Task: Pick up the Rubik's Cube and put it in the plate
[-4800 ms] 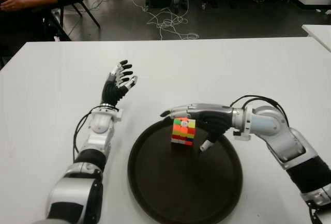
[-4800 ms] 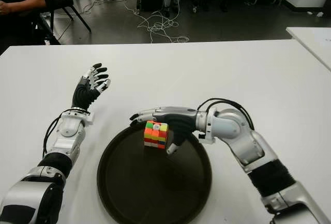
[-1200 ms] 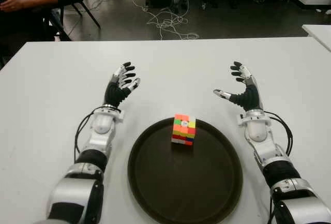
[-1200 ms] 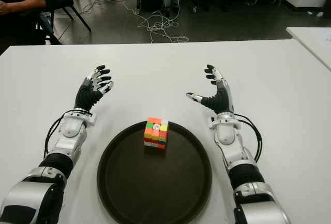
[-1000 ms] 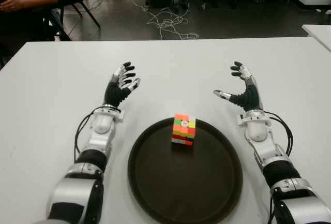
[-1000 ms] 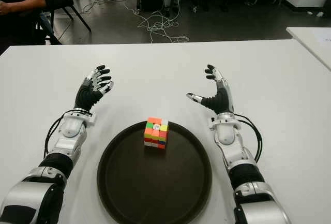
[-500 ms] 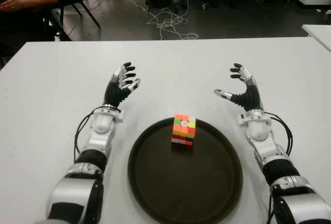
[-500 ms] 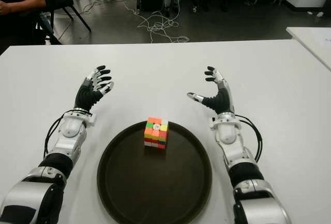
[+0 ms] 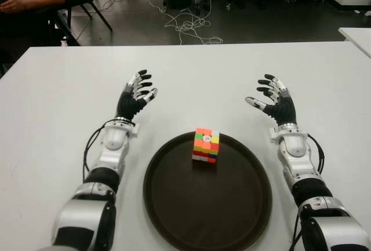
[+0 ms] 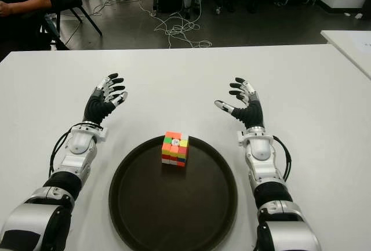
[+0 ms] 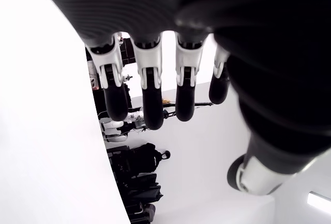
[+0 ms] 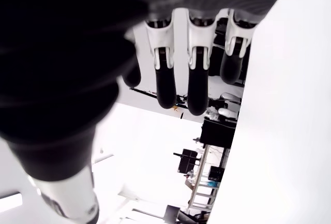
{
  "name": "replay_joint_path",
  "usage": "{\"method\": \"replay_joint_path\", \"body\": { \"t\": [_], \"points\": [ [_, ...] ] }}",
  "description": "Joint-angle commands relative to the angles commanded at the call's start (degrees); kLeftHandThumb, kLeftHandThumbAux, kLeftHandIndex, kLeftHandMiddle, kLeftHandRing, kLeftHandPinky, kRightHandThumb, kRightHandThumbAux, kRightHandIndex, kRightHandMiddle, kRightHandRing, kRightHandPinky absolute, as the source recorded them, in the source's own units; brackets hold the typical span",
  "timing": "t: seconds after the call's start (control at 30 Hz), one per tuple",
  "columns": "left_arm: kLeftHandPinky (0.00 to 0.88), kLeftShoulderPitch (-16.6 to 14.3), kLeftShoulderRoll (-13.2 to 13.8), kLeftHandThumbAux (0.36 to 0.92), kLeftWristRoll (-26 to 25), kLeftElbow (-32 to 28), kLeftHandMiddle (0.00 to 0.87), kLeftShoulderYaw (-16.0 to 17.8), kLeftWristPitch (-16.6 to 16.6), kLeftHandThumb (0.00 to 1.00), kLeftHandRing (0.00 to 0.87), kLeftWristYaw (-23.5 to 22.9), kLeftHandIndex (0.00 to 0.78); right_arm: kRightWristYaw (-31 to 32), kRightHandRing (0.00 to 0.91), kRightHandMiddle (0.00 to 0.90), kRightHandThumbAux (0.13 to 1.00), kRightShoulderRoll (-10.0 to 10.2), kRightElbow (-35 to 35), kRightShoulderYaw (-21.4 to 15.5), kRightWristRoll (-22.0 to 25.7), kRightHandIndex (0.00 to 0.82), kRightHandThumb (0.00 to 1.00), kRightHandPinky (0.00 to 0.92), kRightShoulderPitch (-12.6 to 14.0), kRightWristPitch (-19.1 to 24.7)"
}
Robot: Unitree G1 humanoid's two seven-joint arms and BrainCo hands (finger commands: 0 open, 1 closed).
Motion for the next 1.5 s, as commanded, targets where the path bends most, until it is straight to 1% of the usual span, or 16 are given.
{"method": "replay_joint_path", "body": {
  "t": [0.23,0.33,0.7,0.87,0.97,1.07,1.33,1.4,1.5],
  "points": [
    [0.221,-0.1,0.0,0.714,-0.3,0.2,0.196,0.1,0.0,0.203,0.203,-0.3,0.146,-0.1,0.275,0.285,0.822,0.1,-0.1,-0.3,-0.1,0.212,0.055,0.253,0.0,0.2],
    [0.219,0.0,0.0,0.721,-0.4,0.2,0.2,0.1,-0.1,0.209,0.203,-0.5,0.15,0.0,0.279,0.286,0.821,0.2,0.0,-0.4,0.0,0.21,0.059,0.254,-0.1,0.2],
    [0.212,-0.2,-0.2,0.736,-1.3,0.5,0.198,0.5,0.0,0.226,0.2,-1.5,0.145,1.0,0.284,0.288,0.82,0.4,0.0,-1.1,1.1,0.223,0.036,0.261,-0.3,0.8],
    [0.208,-0.3,-0.3,0.72,-1.6,0.8,0.191,0.7,-0.5,0.209,0.196,-1.8,0.14,1.0,0.282,0.287,0.832,0.4,-0.3,-1.2,1.1,0.222,0.026,0.259,-0.2,0.9],
    [0.21,-0.3,-0.4,0.722,-1.8,0.9,0.188,0.8,-0.7,0.206,0.193,-2.0,0.138,1.1,0.281,0.288,0.839,0.3,-0.2,-1.2,1.0,0.224,0.023,0.259,-0.3,0.7],
    [0.214,-0.4,-0.4,0.718,-1.9,1.0,0.187,0.8,-0.6,0.194,0.194,-2.2,0.137,1.1,0.288,0.29,0.837,0.4,-0.2,-1.2,1.0,0.226,0.044,0.28,-0.3,0.5],
    [0.217,-0.5,-0.4,0.744,-2.1,1.2,0.186,1.0,-0.6,0.209,0.191,-2.6,0.136,1.3,0.292,0.288,0.84,0.4,0.2,-1.4,1.1,0.216,0.056,0.302,-0.3,0.2],
    [0.219,-0.5,-0.4,0.746,-1.9,1.2,0.186,1.0,-0.7,0.209,0.191,-2.4,0.137,1.2,0.291,0.287,0.836,0.4,0.3,-1.4,0.9,0.216,0.051,0.299,-0.4,0.1],
    [0.224,-0.4,-0.3,0.74,-1.7,1.2,0.194,0.9,-0.7,0.213,0.196,-2.0,0.145,1.0,0.286,0.292,0.836,0.3,0.5,-1.3,0.5,0.226,0.03,0.264,-0.4,-0.1]
  ]
}}
